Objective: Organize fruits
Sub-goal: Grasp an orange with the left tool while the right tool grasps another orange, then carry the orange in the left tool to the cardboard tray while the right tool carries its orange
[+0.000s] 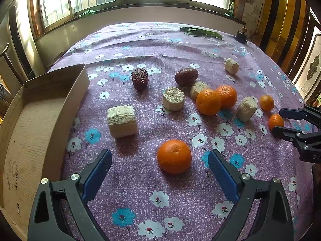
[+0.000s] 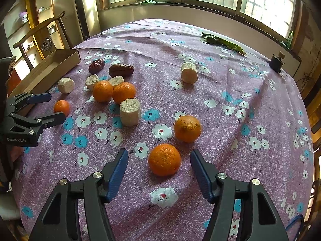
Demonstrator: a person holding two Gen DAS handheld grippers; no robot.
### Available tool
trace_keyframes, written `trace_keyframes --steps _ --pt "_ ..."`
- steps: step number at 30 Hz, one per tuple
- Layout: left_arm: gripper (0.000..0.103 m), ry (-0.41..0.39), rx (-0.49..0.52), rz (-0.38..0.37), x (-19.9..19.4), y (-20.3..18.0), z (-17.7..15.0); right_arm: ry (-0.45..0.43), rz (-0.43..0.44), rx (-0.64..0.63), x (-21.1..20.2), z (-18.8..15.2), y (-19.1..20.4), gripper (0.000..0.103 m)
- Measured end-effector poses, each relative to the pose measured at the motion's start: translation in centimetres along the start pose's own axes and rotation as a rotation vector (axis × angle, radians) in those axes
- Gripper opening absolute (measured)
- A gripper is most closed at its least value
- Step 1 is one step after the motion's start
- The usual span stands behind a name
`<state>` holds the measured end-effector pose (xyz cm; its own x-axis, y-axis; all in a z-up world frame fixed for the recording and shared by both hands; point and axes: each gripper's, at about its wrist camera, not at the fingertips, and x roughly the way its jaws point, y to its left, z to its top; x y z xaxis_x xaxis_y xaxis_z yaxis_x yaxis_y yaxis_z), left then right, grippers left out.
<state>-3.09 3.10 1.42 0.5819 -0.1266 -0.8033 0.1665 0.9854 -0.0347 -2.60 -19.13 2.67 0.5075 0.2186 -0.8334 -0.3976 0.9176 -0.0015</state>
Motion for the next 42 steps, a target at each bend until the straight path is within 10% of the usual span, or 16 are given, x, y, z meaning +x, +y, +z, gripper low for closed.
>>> trace_keyframes --steps 4,11,27,42 --pt "0.095 0.019 0.006 -0.007 0.5 -0.2 0.1 0.039 0.014 -0.005 1.3 -0.1 -0.5 0.051" --pt "0.032 0.018 0.006 0.002 0.5 0.0 0.3 0.028 0.012 -0.022 1.0 -0.3 -0.4 0.037" --pt "0.031 -0.017 -0.039 0.029 -3.5 1.6 0.3 -0.019 0.086 -0.055 -1.8 1.2 3.6 0.037" --pt "0.032 -0.063 -0.103 0.208 -7.6 9.4 0.5 -0.064 0.240 -0.193 -0.8 7.1 14.0 0.037"
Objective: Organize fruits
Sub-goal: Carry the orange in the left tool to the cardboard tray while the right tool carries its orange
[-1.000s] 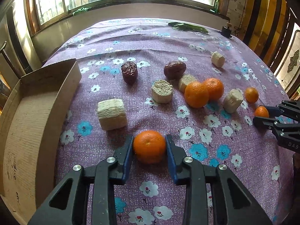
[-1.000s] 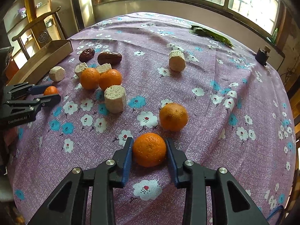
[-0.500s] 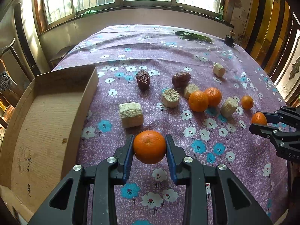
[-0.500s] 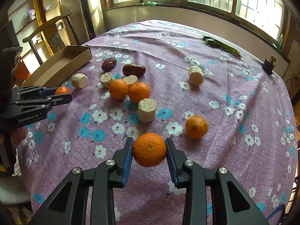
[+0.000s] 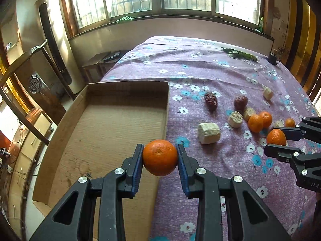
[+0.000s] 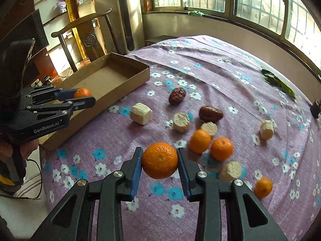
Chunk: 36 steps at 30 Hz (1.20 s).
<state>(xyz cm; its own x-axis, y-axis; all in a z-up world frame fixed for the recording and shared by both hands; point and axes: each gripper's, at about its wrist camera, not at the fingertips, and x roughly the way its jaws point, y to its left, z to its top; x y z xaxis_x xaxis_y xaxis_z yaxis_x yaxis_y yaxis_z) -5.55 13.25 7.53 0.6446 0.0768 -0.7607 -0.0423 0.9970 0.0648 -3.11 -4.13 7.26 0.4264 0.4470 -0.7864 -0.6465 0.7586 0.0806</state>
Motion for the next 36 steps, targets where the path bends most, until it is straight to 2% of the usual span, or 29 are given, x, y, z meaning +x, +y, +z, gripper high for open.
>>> trace_keyframes --steps 9,15,19,28,34,35,36 --pt "0.032 0.026 -0.063 0.066 1.6 5.1 1.4 0.004 0.089 -0.068 3.6 4.8 4.4 0.037" --pt "0.032 0.071 -0.162 0.074 3.7 8.9 2.8 -0.001 0.125 -0.095 6.4 8.5 6.4 0.037" --pt "0.032 0.126 -0.204 0.073 5.7 10.3 2.8 0.026 0.151 -0.114 9.0 10.3 7.7 0.037" --pt "0.032 0.183 -0.263 0.101 8.2 11.7 2.2 0.078 0.180 -0.086 14.4 11.5 8.8 0.038" --pt "0.033 0.192 -0.283 0.099 8.3 12.1 2.1 0.056 0.185 -0.055 14.6 11.4 8.8 0.039" --pt "0.037 0.188 -0.285 0.109 8.2 12.1 2.0 0.048 0.190 -0.048 14.4 11.4 8.7 0.042" --pt "0.046 0.182 -0.291 0.120 8.0 12.3 2.0 0.040 0.185 -0.038 14.1 11.2 8.5 0.044"
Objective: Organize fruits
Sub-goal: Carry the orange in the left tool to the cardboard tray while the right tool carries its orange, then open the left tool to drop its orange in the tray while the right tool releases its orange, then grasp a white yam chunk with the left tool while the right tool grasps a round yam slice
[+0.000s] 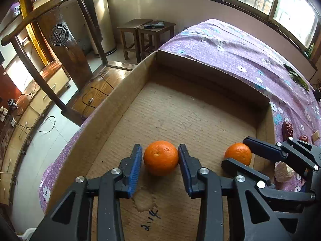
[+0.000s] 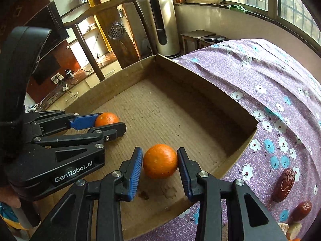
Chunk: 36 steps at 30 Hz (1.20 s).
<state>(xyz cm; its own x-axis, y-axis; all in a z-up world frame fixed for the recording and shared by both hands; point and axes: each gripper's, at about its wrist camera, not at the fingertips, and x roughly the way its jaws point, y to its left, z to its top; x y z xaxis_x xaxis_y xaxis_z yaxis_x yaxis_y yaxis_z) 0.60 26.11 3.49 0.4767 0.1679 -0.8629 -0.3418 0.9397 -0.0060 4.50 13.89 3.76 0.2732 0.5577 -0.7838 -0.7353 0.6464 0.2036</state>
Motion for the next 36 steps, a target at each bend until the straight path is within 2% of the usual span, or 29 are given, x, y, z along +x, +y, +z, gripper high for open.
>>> trace_keyframes --steps 2,3,4,6,9,11,14,17,23,26,30,34,36 --pt "0.059 -0.012 -0.027 0.001 -0.3 0.5 0.0 -0.021 -0.017 0.018 -0.6 -0.1 -0.5 0.062" --pt "0.064 -0.014 -0.040 -0.007 -0.5 0.8 0.0 -0.029 -0.006 0.032 -0.9 -0.1 -0.8 0.067" --pt "0.065 -0.018 -0.050 -0.014 -0.7 0.9 0.0 -0.041 0.007 0.052 -1.4 -0.3 -1.0 0.076" --pt "0.066 -0.032 -0.057 -0.026 -1.3 0.8 -0.3 -0.074 0.012 0.067 -2.7 -0.7 -1.3 0.077" --pt "0.069 -0.072 -0.063 -0.046 -2.9 -0.1 -0.8 -0.122 -0.036 0.045 -5.7 -1.6 -1.1 0.078" --pt "0.071 -0.107 -0.057 -0.074 -4.1 -1.2 -1.3 -0.153 -0.098 0.037 -7.8 -2.3 -1.2 0.088" --pt "0.075 -0.149 -0.030 -0.112 -5.6 -3.6 -2.0 -0.247 -0.218 0.046 -11.3 -4.0 -1.3 0.098" --pt "0.075 -0.160 0.002 -0.156 -6.6 -5.9 -2.7 -0.355 -0.240 0.086 -15.0 -6.1 -2.4 0.100" --pt "0.075 -0.150 0.069 -0.214 -7.5 -10.2 -4.3 -0.374 -0.165 0.243 -19.8 -10.2 -6.0 0.103" --pt "0.075 -0.139 0.093 -0.236 -7.6 -12.0 -5.0 -0.430 -0.181 0.283 -22.8 -13.0 -7.0 0.103" --pt "0.075 -0.121 0.130 -0.272 -7.5 -14.3 -5.8 -0.401 -0.220 0.318 -24.8 -16.0 -8.5 0.103" --pt "0.075 -0.103 0.187 -0.315 -7.4 -16.4 -6.9 -0.366 -0.292 0.365 -25.1 -19.0 -10.2 0.103" --pt "0.075 -0.092 0.223 -0.341 -7.3 -17.3 -7.3 -0.342 -0.290 0.408 -24.7 -20.1 -11.2 0.103"
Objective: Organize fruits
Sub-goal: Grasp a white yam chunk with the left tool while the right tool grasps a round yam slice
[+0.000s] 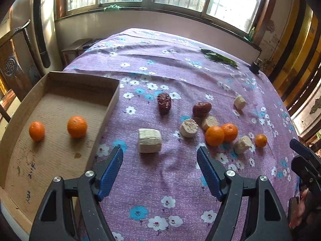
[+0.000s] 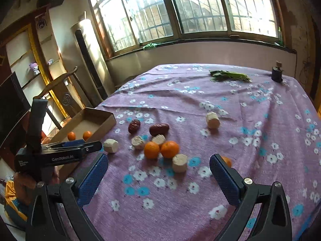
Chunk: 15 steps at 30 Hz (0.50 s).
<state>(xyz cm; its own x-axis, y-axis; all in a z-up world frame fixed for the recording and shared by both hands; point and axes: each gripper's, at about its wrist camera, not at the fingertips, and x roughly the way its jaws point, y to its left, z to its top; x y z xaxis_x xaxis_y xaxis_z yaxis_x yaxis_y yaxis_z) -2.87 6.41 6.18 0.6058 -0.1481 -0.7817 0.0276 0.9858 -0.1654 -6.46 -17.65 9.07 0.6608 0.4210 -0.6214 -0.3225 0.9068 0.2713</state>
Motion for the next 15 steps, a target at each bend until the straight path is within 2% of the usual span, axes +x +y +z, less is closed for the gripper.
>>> trace_keyframes --steps 2,6,11,15 --pt "0.075 0.017 0.036 -0.027 0.4 -0.6 -0.4 0.029 -0.013 0.019 0.5 -0.7 -0.9 0.103" --pt "0.075 0.051 0.091 -0.032 1.3 -0.5 -1.3 0.047 -0.044 -0.033 1.5 -1.8 -0.6 0.099" --pt "0.075 0.073 0.065 -0.013 2.3 1.0 -0.9 0.083 -0.043 -0.078 3.0 -2.1 -0.1 0.079" --pt "0.075 0.074 0.054 -0.001 3.1 1.4 -0.1 0.093 -0.037 -0.074 3.5 -2.0 -0.1 0.079"
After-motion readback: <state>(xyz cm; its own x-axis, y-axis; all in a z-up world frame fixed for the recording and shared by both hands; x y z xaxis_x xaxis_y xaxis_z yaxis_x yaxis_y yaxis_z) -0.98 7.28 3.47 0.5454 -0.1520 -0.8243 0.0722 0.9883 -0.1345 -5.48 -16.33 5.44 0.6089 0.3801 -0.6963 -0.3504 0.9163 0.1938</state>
